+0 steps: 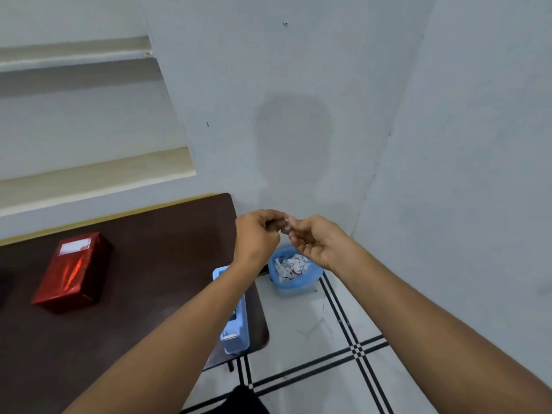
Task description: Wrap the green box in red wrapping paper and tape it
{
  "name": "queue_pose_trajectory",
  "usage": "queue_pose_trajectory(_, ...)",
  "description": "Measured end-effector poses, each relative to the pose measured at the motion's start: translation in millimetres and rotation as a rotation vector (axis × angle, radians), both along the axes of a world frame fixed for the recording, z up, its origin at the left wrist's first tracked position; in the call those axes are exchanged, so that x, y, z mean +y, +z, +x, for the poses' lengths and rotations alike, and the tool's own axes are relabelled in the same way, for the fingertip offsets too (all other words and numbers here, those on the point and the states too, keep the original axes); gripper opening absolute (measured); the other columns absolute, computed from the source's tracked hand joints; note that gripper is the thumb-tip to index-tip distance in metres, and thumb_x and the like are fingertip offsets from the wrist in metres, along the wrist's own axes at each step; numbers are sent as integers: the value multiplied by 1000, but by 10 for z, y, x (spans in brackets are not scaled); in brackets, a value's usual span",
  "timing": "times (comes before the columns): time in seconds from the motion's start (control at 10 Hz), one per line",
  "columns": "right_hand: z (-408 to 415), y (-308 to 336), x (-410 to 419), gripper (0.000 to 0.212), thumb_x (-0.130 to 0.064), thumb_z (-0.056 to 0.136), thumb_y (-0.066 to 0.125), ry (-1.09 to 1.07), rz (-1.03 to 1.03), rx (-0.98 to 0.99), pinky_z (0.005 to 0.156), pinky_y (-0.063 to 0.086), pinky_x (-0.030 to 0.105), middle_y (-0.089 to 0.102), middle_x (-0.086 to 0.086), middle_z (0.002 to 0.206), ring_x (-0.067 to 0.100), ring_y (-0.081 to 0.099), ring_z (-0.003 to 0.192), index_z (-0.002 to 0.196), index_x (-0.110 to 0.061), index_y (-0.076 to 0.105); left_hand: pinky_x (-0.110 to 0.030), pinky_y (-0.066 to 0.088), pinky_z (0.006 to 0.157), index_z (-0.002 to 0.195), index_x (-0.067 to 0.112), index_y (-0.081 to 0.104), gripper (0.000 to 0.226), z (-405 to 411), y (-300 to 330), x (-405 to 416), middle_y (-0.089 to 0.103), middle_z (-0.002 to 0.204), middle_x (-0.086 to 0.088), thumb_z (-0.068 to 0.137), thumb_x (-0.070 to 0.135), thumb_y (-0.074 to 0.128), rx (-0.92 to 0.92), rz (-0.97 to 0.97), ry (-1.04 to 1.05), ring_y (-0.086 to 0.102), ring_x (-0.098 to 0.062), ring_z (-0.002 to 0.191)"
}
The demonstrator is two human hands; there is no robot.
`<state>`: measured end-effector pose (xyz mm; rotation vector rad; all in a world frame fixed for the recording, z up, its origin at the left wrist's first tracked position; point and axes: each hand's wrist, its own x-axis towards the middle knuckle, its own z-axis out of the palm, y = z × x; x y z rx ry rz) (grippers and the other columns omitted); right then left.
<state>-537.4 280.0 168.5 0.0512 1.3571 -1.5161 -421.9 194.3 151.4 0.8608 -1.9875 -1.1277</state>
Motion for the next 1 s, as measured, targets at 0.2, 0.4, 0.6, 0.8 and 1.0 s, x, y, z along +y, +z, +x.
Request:
queue_pose_trajectory(0.2, -437, -410, -119, 30, 15, 83, 67, -42, 62, 248, 82, 64, 34, 79, 9, 83, 18, 72, 76, 84, -11, 80, -14, 51, 60, 93, 24, 84, 28, -391, -153, 44, 80, 78, 0, 89, 2, 68, 1, 203, -2, 65, -11, 58)
queue_pose_trajectory(0.4, -1026, -903, -468, 16, 5, 83, 78, 53, 32, 307, 89, 61, 34, 80, 9, 88, 22, 77, 92, 89, -9, 77, -17, 59, 77, 86, 19, 82, 18, -1009, -726, -361, 80, 80, 5, 85, 1, 80, 46, 317, 100, 76, -6, 79)
queue_pose_trajectory(0.6, -1771, -1498, -981, 18, -10, 78, 87, 201, 199, 670, 80, 62, 28, 79, 1, 86, 14, 77, 80, 92, -17, 79, -32, 63, 77, 86, 19, 79, 25, -1729, -1449, -840, 80, 85, -2, 90, -4, 71, 11, 609, 156, 77, -18, 84)
queue_pose_trajectory(0.8, -2223, -2191, -1621, 10, -12, 90, 73, 145, 143, 1073, 78, 50, 5, 73, -5, 96, 2, 70, 80, 98, -15, 78, -20, 56, 77, 107, 15, 75, 31, -2171, -2141, -1417, 75, 108, 0, 99, 0, 49, -155, 686, 365, 67, -9, 81)
queue_pose_trajectory(1.0, -2601, -3668, -2174, 14, -9, 94, 69, 240, 170, 1247, 86, 54, 22, 71, 6, 109, 17, 70, 94, 107, -6, 74, -23, 47, 85, 116, 6, 74, 25, -2389, -3107, -1968, 74, 111, -8, 103, 16, 56, -418, 645, 446, 65, -21, 99)
